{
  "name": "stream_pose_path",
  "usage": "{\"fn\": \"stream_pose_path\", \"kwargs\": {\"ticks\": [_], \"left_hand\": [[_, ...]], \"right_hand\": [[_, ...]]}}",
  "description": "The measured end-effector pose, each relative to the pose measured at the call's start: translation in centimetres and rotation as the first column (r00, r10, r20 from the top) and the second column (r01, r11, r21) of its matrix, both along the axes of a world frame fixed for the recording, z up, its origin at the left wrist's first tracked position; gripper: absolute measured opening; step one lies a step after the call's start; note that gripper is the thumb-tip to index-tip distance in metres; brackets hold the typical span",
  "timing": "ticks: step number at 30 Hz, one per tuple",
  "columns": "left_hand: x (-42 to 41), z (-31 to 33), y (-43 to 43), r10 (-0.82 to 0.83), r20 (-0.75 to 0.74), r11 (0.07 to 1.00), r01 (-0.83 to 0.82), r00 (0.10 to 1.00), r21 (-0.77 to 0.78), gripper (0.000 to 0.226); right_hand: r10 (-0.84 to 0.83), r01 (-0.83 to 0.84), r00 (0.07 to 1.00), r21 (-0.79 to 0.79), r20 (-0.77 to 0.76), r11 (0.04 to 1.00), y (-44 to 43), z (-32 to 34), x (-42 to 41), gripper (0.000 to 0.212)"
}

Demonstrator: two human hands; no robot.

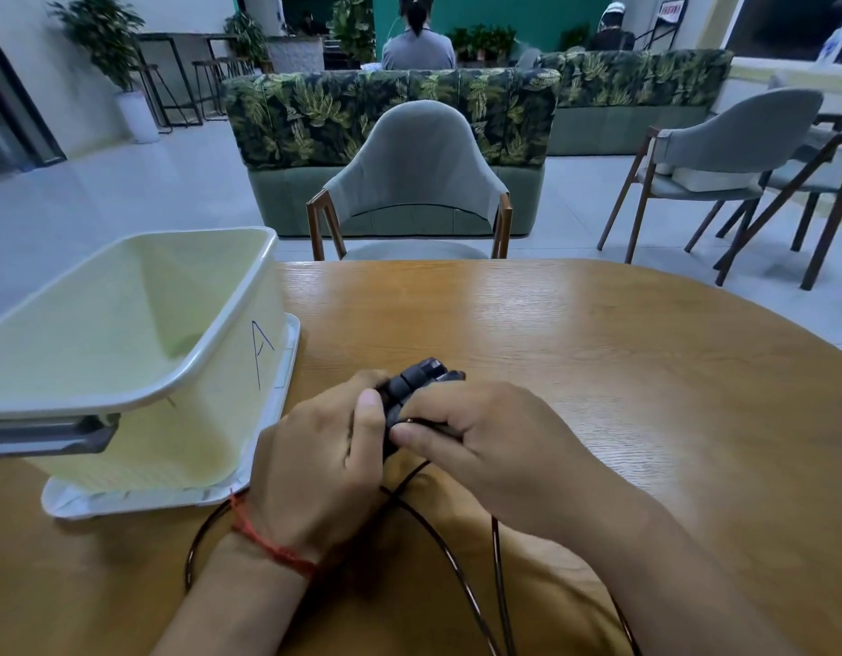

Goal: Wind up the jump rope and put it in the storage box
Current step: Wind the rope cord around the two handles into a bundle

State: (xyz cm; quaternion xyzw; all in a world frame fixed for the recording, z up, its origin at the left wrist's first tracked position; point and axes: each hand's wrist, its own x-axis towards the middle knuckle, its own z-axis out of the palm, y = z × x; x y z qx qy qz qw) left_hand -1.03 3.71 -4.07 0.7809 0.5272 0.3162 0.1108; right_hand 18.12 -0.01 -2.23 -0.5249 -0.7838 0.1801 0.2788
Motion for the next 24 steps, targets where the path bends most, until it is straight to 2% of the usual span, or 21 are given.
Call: {"fn": "stream_pose_path", "kwargs": {"ticks": [3,6,9,13,17,20,24], "left_hand": [[-0.3,0.3,-0.2,-0.110,-0.006,0.993,0.110,0.994,-0.038,0.043],[-0.5,0.5,-0.3,-0.190,-0.042,0.980,0.187,0.981,-0.068,0.041],[-0.1,0.2,-0.6,-0.208,-0.118,0.978,0.207,0.971,-0.021,0.042],[0.2,-0.3,-0.4,-0.188,-0.162,0.977,0.201,0.969,0.071,0.042],[-0.4,0.1,-0.3,-0.287,-0.167,0.948,0.305,0.943,0.094,0.049],[-1.2,0.8,-0.3,-0.321,-0.177,0.925,0.348,0.931,0.151,0.044],[-3.7,2.3,0.3,-0.276,-0.068,0.923,0.284,0.959,0.260,0.041]], "right_hand": [[-0.052,0.057,0.987,0.033,-0.154,0.998,0.7,-1.1,1.0,0.017],[-0.104,0.117,0.977,0.058,-0.184,0.991,1.1,-1.4,1.9,0.020],[-0.134,0.145,0.965,0.033,-0.225,0.989,1.1,-1.5,2.4,0.025],[-0.148,0.163,0.971,0.066,-0.188,0.984,0.9,-1.3,2.4,0.029],[-0.128,0.143,0.980,0.094,-0.151,0.985,0.4,-0.2,2.7,0.046],[-0.078,0.072,0.985,-0.043,-0.155,0.996,0.2,0.6,3.5,0.040],[-0.077,-0.044,0.940,-0.343,-0.333,0.938,0.0,1.2,7.4,0.027]]}}
